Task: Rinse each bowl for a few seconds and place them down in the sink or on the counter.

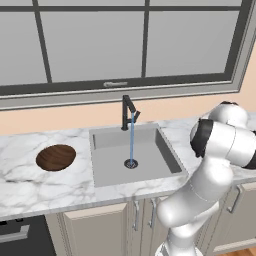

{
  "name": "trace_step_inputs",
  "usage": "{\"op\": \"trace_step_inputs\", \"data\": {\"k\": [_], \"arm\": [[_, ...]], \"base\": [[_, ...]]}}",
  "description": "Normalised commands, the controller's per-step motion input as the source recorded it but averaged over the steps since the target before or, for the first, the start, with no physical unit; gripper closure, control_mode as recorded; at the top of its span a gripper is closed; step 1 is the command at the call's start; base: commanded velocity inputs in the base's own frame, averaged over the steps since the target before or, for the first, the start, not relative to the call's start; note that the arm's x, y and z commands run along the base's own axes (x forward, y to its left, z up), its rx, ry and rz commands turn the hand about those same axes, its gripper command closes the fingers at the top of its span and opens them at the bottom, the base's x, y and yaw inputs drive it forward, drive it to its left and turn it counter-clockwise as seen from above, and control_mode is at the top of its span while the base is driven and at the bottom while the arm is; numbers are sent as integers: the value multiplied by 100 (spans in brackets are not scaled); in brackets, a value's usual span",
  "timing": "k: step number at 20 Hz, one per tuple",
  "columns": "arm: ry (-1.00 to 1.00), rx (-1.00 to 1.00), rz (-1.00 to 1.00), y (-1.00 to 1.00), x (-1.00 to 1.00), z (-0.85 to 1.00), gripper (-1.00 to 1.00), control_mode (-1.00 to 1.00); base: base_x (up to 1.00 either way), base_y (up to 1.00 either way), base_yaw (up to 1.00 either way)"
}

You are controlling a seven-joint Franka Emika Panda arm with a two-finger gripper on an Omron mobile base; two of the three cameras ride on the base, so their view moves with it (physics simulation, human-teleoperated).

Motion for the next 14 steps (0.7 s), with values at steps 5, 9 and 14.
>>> {"op": "trace_step_inputs", "data": {"k": [5, 9, 14], "arm": [[6, 3, 4, -12, 30, -7, -100, -100], [5, 4, 4, -15, 30, -12, -100, -100], [5, 4, 3, -20, 28, -12, -100, -100]], "base": [[0, 0, 0], [0, 0, 0], [0, 0, 0]]}}
